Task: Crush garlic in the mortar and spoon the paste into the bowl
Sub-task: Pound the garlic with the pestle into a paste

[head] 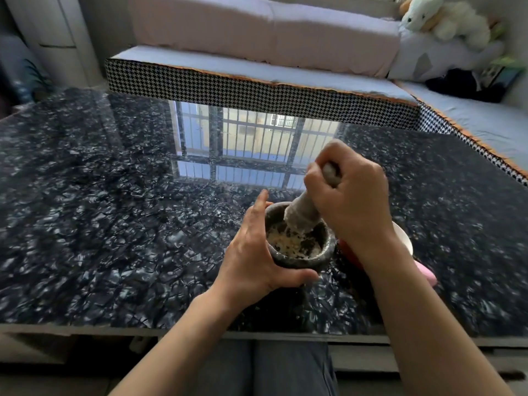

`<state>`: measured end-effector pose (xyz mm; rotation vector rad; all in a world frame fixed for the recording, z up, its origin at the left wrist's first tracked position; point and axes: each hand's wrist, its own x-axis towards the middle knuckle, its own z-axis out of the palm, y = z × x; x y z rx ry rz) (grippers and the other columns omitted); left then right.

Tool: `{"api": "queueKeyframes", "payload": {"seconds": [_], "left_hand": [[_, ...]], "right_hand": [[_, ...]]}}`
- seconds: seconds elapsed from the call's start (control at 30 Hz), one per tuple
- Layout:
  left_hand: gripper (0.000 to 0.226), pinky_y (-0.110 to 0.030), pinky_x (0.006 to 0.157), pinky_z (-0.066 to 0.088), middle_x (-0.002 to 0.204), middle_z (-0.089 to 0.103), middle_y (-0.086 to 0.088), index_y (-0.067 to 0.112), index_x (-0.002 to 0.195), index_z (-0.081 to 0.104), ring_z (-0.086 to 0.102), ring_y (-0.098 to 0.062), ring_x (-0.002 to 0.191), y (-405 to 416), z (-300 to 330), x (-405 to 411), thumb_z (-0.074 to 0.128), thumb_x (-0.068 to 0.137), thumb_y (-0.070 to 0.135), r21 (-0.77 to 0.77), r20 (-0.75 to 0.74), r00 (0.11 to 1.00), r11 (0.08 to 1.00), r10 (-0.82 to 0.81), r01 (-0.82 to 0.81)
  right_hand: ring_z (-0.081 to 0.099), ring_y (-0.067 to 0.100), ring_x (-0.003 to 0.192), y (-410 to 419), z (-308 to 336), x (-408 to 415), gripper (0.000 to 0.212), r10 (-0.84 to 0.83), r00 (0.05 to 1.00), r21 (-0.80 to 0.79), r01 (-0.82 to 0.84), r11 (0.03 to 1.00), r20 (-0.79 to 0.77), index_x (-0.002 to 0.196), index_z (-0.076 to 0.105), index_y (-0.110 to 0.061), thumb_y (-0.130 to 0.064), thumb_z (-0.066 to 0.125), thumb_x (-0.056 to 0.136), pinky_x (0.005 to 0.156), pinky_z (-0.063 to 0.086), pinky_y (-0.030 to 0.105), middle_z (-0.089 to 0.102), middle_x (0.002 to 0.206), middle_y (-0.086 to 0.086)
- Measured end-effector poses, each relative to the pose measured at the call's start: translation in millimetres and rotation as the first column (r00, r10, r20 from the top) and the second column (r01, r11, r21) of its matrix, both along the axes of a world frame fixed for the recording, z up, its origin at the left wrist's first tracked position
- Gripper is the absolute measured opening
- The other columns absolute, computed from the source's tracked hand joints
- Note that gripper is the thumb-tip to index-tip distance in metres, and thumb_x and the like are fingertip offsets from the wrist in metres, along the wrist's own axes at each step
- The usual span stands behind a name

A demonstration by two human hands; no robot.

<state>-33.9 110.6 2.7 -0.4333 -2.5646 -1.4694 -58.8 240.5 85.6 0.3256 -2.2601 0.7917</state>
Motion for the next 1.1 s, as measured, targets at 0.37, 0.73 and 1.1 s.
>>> {"api": "queueKeyframes", "payload": {"seconds": [0.37, 0.73, 1.1], "left_hand": [[0.137, -0.017, 0.102, 0.028, 0.140, 0.036, 0.007, 0.021, 0.146, 0.006, 0.035, -0.004, 0.127, -0.8, -1.2, -0.9, 0.072, 0.035, 0.068, 0.016, 0.001, 1.000, 1.000, -0.005, 0.005], [0.137, -0.014, 0.100, 0.024, 0.136, 0.034, 0.013, 0.020, 0.146, 0.005, 0.032, 0.000, 0.124, -2.6, -2.0, -2.1, 0.086, 0.040, 0.052, -0.006, -0.006, 1.000, 1.000, -0.008, 0.008], [0.139, -0.015, 0.101, 0.023, 0.144, 0.030, 0.005, 0.021, 0.146, 0.003, 0.027, 0.000, 0.127, -2.2, -1.8, -2.4, 0.080, 0.038, 0.061, 0.006, -0.010, 1.000, 1.000, -0.013, 0.013]], "right_hand": [[0.044, 0.015, 0.050, -2.9, -11.5, 0.6, 0.011, 0.027, 0.998, 0.048, -0.025, 0.999, -0.050, 0.070, 0.053, -0.013, -0.020, 0.055, 0.078, 0.049, 0.035, 0.022, 0.046, 0.062, -0.007], [0.044, 0.018, 0.045, -8.9, -12.8, -2.3, 0.014, 0.043, 0.996, 0.253, -0.022, 0.967, -0.077, 0.072, 0.054, -0.011, -0.024, 0.052, 0.079, 0.047, 0.039, 0.023, 0.049, 0.063, -0.005], [0.040, 0.017, 0.043, -9.1, -12.4, -0.5, 0.018, 0.043, 0.999, 0.397, -0.043, 0.917, 0.009, 0.069, 0.052, -0.015, -0.029, 0.047, 0.079, 0.045, 0.033, 0.021, 0.050, 0.058, -0.004]]}}
